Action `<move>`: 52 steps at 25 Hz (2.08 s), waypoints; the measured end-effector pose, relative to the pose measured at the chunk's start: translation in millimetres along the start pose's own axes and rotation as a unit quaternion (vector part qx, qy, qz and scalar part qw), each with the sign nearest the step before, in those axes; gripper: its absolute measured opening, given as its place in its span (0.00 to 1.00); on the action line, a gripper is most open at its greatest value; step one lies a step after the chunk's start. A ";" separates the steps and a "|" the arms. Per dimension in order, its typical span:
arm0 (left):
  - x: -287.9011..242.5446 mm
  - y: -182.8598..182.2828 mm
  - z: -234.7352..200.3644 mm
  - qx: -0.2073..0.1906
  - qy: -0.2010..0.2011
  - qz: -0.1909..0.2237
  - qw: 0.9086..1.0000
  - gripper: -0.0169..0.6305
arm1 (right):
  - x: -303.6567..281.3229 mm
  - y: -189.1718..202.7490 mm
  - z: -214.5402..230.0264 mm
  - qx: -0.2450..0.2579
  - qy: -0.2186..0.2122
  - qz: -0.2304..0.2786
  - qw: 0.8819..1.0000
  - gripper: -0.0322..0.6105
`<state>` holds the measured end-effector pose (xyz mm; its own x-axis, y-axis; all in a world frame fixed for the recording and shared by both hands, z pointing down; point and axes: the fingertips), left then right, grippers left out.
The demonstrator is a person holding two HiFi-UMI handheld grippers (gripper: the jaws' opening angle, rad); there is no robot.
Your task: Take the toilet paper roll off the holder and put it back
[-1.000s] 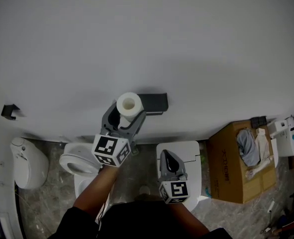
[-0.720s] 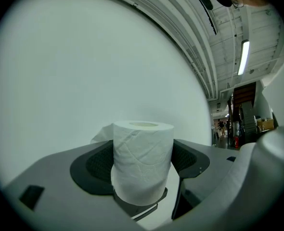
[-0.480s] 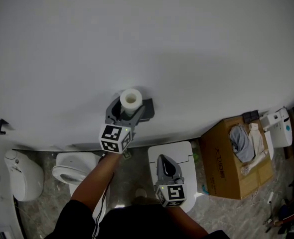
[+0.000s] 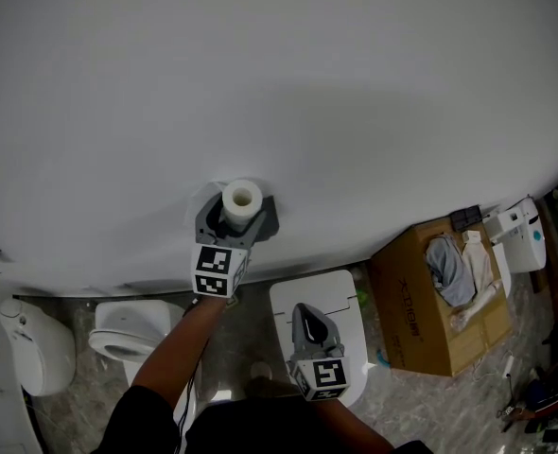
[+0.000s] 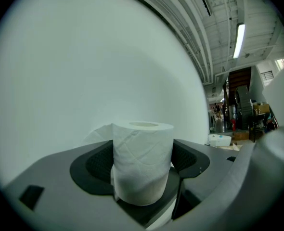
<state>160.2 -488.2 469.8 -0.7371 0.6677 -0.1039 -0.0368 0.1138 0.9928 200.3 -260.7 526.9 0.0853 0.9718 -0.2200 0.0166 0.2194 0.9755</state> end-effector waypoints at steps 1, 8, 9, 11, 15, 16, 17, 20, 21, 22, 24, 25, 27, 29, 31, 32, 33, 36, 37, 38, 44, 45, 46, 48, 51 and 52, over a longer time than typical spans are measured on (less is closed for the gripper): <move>-0.8 2.0 0.5 -0.006 -0.002 -0.005 1.000 0.59 | -0.3 0.1 0.6 0.001 0.001 0.000 1.000 0.05; -10.6 8.3 0.1 0.011 -0.012 -0.047 0.999 0.59 | 3.4 -1.9 6.1 -0.004 0.009 0.000 1.000 0.05; -11.0 7.6 -0.4 0.017 -0.012 -0.048 0.999 0.59 | 4.6 -1.9 6.2 -0.005 0.011 0.002 1.000 0.05; -10.6 7.3 -1.0 0.025 -0.013 -0.052 0.998 0.59 | 7.8 -2.4 6.2 -0.005 0.014 0.004 1.000 0.05; -11.3 7.9 -2.3 0.030 -0.016 -0.057 0.998 0.59 | 14.8 -5.8 7.7 -0.006 0.021 0.005 1.000 0.05; -11.4 8.4 -2.1 0.031 -0.015 -0.059 0.998 0.59 | 17.0 -6.0 8.4 -0.006 0.023 0.006 1.000 0.05; -10.9 8.9 -1.7 0.032 -0.013 -0.062 0.997 0.60 | 19.5 -5.8 9.2 -0.005 0.026 0.006 1.000 0.05; -6.4 9.4 -0.7 0.034 -0.013 -0.068 0.997 0.63 | 26.5 -4.0 13.0 -0.005 0.032 0.006 0.999 0.05; -4.4 9.3 -0.3 0.035 -0.015 -0.068 0.997 0.63 | 28.5 -4.2 14.0 -0.006 0.032 0.006 0.999 0.05; -2.2 9.0 0.1 0.036 -0.016 -0.066 0.997 0.64 | 30.6 -4.2 14.1 -0.007 0.032 0.006 0.999 0.05; 4.3 7.2 1.3 0.039 -0.016 -0.060 0.997 0.64 | 35.0 -3.7 11.9 -0.007 0.029 0.010 0.999 0.05; 9.1 5.7 2.0 0.039 -0.015 -0.056 0.998 0.64 | 37.5 -3.8 10.0 -0.006 0.028 0.012 1.000 0.05; 22.1 1.9 3.6 0.044 -0.016 -0.048 0.998 0.64 | 42.8 -6.0 6.3 -0.003 0.026 0.017 1.000 0.05; 40.0 -3.7 5.2 0.061 -0.019 -0.038 0.997 0.64 | 48.9 -6.8 3.1 -0.003 0.026 0.019 0.999 0.05; 62.7 -11.5 8.2 0.076 -0.022 -0.026 0.997 0.64 | 55.6 -7.9 -1.5 -0.003 0.023 0.022 0.999 0.05; 75.6 -15.8 10.5 0.080 -0.023 -0.020 0.996 0.64 | 59.2 -9.4 -4.4 -0.002 0.021 0.024 0.999 0.05; 89.4 -20.2 13.1 0.084 -0.024 -0.012 0.996 0.64 | 62.9 -11.3 -7.2 0.000 0.019 0.025 0.999 0.05; 137.2 -34.4 20.3 0.096 -0.022 0.019 0.995 0.64 | 74.6 -17.9 -17.8 0.005 0.015 0.038 0.999 0.05; 155.0 -38.3 22.8 0.096 -0.020 0.029 0.995 0.64 | 79.0 -18.7 -22.4 0.003 0.013 0.043 0.999 0.05; 173.6 -40.8 26.1 0.096 -0.019 0.036 0.995 0.64 | 84.0 -19.0 -27.5 0.002 0.010 0.044 0.999 0.05; 294.8 -29.6 63.2 0.117 0.007 0.063 0.991 0.39 | 124.1 -19.2 -70.4 0.001 -0.010 0.039 0.999 0.05; 315.6 -24.6 69.3 0.126 0.011 0.067 0.990 0.31 | 133.0 -20.2 -80.0 0.003 -0.014 0.042 0.999 0.05; 336.0 -18.4 73.8 0.134 0.008 0.067 0.989 0.26 | 142.1 -21.6 -89.3 0.006 -0.018 0.045 0.999 0.05; 374.8 -3.6 81.5 0.137 -0.014 0.060 0.989 0.11 | 161.3 -23.4 -105.8 0.010 -0.024 0.053 0.998 0.05; 427.6 18.8 98.0 0.112 -0.042 0.041 0.992 0.06 | 189.8 -21.3 -129.0 0.019 -0.029 0.056 0.998 0.05; 443.7 25.9 103.4 0.106 -0.047 0.033 0.993 0.06 | 198.6 -19.1 -137.6 0.021 -0.031 0.054 0.998 0.05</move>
<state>-98.0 -112.9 443.2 -0.6666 0.7434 -0.0541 0.1599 0.2134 0.9638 79.9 -60.0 464.3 0.1503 0.9821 -0.1134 0.0452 0.1078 0.9931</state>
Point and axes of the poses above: the fingertips, and each gripper's own axes: x backward along the fingers, z to its right, y out of its underside, and after that the axes turned 7 degrees about x, right-handed
